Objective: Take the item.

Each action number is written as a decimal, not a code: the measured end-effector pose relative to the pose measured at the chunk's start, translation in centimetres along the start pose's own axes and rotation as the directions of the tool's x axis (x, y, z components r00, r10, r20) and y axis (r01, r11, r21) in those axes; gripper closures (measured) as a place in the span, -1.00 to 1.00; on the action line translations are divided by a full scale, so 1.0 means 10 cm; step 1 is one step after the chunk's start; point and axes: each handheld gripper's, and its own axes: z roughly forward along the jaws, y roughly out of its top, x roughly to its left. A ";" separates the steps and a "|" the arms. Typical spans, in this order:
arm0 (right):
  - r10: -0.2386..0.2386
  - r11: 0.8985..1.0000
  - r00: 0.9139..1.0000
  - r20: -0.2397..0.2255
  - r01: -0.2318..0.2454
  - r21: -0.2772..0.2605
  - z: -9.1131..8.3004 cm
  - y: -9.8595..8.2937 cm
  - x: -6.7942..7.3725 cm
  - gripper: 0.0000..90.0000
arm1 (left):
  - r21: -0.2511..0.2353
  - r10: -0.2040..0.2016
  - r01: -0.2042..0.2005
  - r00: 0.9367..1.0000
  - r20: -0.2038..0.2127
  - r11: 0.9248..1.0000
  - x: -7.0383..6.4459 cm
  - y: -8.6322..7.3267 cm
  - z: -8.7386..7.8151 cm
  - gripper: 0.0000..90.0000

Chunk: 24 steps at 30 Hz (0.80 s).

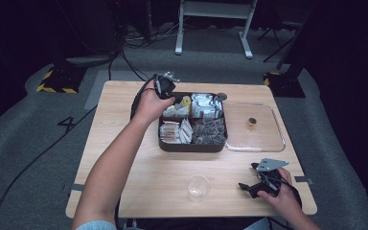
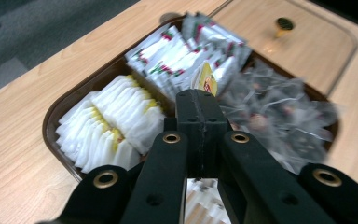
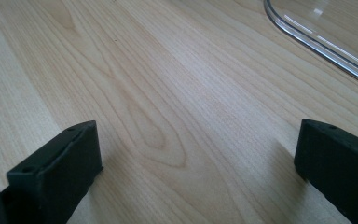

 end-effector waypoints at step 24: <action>-0.036 0.999 0.999 -0.041 0.036 0.001 -0.02 -0.02 -0.04 -0.99 | -0.094 0.145 -0.135 0.983 0.115 0.986 -0.83 -0.36 -0.70 1.00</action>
